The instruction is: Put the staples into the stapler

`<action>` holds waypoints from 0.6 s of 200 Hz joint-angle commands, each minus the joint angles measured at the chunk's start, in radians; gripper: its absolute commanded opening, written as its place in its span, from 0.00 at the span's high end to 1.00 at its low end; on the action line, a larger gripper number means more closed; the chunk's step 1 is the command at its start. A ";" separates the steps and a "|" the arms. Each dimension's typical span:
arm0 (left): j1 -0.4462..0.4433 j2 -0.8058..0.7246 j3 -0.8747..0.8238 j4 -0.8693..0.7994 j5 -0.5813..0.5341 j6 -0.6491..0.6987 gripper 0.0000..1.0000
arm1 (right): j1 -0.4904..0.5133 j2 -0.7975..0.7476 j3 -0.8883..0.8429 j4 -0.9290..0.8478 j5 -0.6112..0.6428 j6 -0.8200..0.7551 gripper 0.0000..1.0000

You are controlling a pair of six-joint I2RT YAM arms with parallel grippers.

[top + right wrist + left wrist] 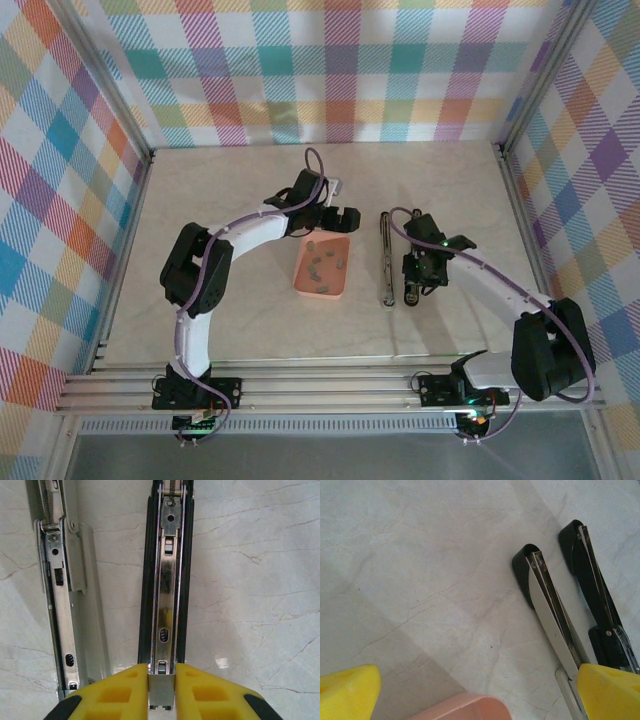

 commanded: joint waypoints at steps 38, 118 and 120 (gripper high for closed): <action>-0.010 0.016 0.016 0.030 0.023 -0.021 0.00 | -0.003 -0.028 -0.050 0.021 -0.047 0.009 0.82; -0.016 0.019 0.007 0.044 0.028 -0.025 0.00 | -0.003 -0.036 -0.079 0.027 -0.040 0.022 0.82; -0.016 0.018 0.007 0.044 0.029 -0.025 0.00 | -0.003 -0.036 -0.079 0.026 -0.042 0.022 0.83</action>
